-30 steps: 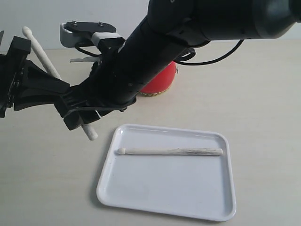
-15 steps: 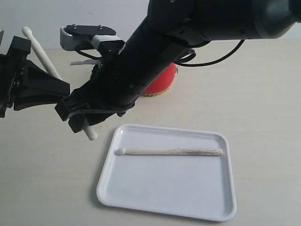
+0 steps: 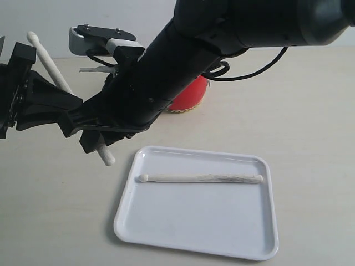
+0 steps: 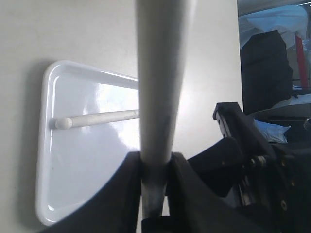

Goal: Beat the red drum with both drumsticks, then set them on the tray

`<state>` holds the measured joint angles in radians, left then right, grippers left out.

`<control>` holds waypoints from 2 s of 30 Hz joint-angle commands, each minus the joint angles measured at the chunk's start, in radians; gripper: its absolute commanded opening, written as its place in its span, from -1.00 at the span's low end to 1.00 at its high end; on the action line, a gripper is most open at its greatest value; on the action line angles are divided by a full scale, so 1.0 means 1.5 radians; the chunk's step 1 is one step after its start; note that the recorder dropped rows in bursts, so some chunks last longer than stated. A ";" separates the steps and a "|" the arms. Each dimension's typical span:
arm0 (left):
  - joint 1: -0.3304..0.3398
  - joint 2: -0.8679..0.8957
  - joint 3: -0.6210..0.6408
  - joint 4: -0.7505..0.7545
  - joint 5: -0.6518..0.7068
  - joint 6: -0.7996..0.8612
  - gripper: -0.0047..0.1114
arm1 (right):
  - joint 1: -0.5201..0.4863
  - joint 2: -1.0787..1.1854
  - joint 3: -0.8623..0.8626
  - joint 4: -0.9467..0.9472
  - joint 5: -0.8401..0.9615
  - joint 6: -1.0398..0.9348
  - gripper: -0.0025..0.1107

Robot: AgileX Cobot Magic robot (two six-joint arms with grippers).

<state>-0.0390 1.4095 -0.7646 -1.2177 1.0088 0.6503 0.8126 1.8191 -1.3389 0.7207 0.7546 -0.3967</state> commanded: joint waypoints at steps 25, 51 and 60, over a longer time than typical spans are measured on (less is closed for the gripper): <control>0.002 0.001 0.003 -0.008 0.010 -0.004 0.66 | 0.001 -0.001 -0.003 0.003 -0.006 -0.003 -0.96; 0.074 -0.044 0.003 0.061 0.077 0.038 0.78 | -0.089 -0.005 -0.003 -0.446 0.311 -0.038 -0.96; 0.074 -0.044 0.003 0.061 0.077 0.050 0.78 | -0.089 -0.110 0.073 -0.383 0.311 -0.137 -0.96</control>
<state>0.0689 1.3520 -0.7646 -1.1214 1.1150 0.7175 0.6841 1.7144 -1.2758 0.1239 1.2104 -0.5478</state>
